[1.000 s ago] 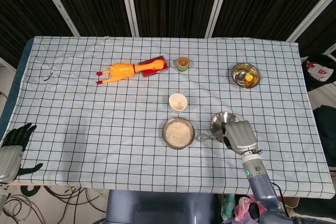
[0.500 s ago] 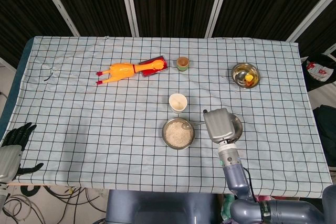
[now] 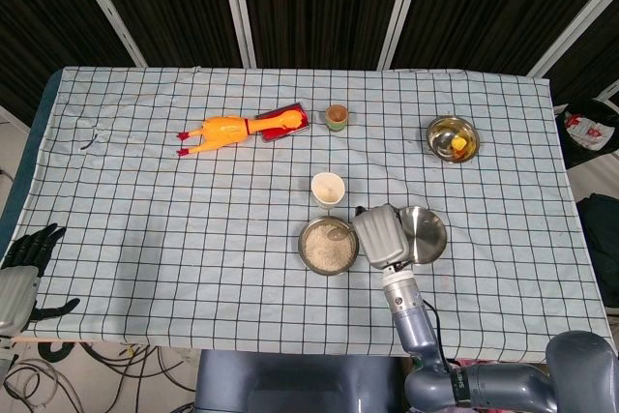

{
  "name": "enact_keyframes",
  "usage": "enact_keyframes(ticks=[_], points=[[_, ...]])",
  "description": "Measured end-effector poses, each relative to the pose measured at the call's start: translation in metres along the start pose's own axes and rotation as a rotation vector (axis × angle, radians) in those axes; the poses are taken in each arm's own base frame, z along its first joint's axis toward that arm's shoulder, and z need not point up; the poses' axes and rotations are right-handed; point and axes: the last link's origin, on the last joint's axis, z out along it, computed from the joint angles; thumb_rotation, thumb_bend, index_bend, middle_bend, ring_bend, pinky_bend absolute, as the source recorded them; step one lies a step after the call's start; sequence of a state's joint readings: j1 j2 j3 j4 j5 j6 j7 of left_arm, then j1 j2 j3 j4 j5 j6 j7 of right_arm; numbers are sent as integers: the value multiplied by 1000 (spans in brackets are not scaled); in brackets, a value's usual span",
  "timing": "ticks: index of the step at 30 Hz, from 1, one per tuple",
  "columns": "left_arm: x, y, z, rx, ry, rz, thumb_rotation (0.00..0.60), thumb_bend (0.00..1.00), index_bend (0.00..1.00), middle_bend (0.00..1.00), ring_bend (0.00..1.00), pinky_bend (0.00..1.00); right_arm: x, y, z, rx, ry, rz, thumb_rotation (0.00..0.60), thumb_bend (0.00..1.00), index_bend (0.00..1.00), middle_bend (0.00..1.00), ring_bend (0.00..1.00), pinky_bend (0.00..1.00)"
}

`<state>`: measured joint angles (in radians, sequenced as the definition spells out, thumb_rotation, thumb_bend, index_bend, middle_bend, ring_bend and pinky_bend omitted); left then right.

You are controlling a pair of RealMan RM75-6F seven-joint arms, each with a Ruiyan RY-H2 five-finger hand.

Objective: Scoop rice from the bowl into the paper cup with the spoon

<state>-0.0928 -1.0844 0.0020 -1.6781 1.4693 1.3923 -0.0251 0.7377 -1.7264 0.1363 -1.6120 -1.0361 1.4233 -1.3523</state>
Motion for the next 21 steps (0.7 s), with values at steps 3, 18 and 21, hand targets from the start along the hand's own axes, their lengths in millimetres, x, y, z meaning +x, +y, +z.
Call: enact_keyframes(ticks=[3,18,21], points=[[0,0,0,-4,4,8,600,29,0,0,0,0,-2,-5,1,10,45,-61,600,511,639,1000,1000,1000],[0,0,1,-5,10,-2,600,29,0,0,0,0,-17,-20,1,60,181,-232,600,512,638,1000,1000,1000],[0,0,1,-5,9,-1,600,29,0,0,0,0,-18,-21,2,65,199,-248,600,512,638,1000,1000,1000]])
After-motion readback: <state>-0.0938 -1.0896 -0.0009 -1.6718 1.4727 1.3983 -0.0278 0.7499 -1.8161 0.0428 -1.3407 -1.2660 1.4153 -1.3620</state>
